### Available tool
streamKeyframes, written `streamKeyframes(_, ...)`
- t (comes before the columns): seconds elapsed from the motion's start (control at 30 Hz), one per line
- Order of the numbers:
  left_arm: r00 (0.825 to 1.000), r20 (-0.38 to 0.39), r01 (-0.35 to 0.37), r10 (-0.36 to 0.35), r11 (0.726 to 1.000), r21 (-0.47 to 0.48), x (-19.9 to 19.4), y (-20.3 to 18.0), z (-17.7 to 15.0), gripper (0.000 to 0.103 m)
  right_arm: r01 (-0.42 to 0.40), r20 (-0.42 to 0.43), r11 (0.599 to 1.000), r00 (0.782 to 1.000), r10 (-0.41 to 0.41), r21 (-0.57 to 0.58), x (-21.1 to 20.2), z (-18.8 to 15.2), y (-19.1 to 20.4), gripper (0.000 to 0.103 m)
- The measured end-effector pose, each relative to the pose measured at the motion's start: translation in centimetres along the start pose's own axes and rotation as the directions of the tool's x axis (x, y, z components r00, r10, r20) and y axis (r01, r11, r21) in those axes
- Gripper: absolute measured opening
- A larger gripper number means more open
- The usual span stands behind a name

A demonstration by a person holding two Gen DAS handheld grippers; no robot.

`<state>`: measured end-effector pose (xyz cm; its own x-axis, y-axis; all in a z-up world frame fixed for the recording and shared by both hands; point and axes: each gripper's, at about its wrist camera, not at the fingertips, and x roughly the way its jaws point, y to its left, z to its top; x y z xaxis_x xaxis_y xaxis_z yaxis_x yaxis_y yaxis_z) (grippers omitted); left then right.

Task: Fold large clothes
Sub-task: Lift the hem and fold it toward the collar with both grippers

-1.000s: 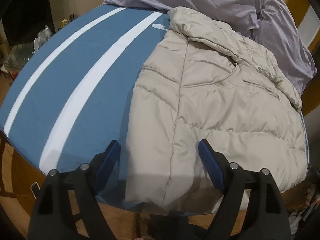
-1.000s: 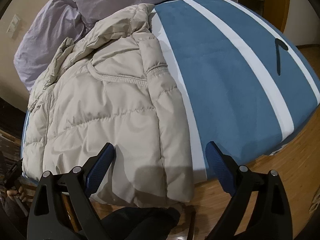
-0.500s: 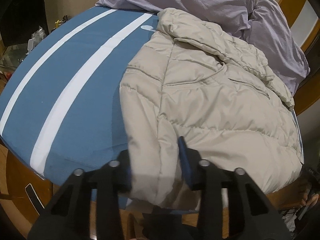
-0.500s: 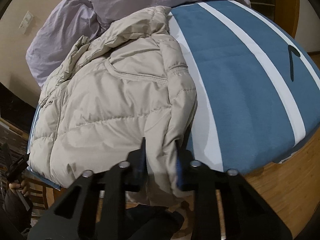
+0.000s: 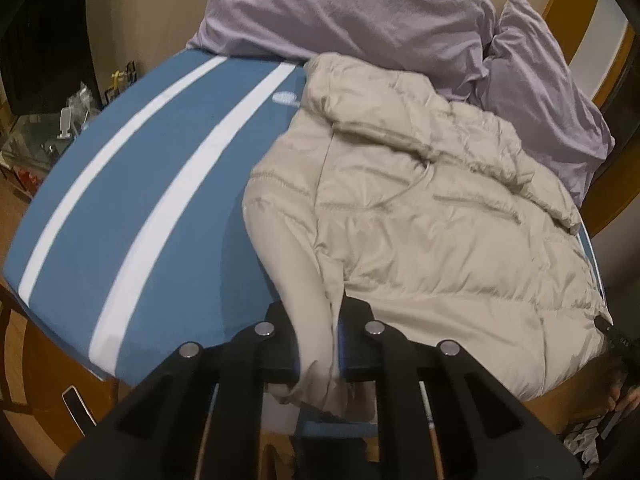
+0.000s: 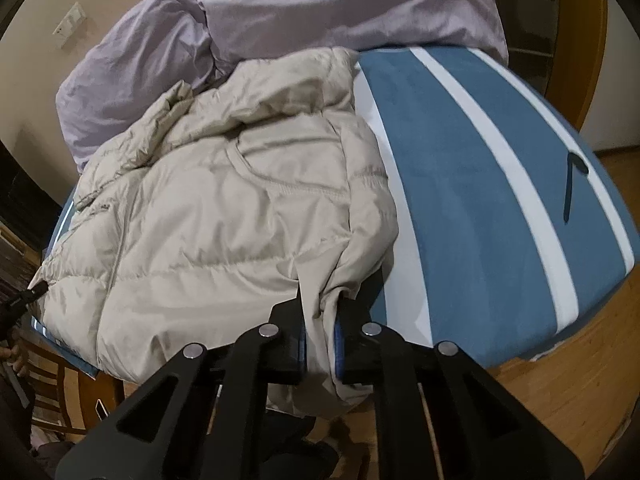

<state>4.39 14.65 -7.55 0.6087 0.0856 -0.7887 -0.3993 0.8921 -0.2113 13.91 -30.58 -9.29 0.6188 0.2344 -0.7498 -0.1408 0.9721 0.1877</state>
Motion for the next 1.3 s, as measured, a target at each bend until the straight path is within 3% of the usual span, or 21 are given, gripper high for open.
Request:
streamKeyframes(0.43,0.992,0.121,-0.037,0.027,0.996,0.085,-2.4,-3.6,6.6,0.012,-0.036,0.129,0.999,0.991,0.038,-0.018,-1.7,6.8,2.0,0.009)
streamKeyframes(0.73,0.982,0.186,-0.046,0.030,0.995,0.087,-1.8,-4.9,13.6,0.012,-0.042,0.206,0.999,0.978,0.043,-0.008,-0.6,14.0,2.8,0.009)
streamKeyframes(0.93,0.978,0.204,-0.062,0.042,0.993,0.097,0.2,-6.2,18.4,0.012,-0.027,0.210,1.000,0.977,0.028,-0.008,2.0,18.2,3.5,0.010)
streamKeyframes(1.3,0.987,0.154,-0.064,0.045,0.991,0.120,6.6,-7.4,25.3,0.012,0.001,0.167,0.999,0.986,-0.010,0.050,8.1,23.6,3.7,0.010)
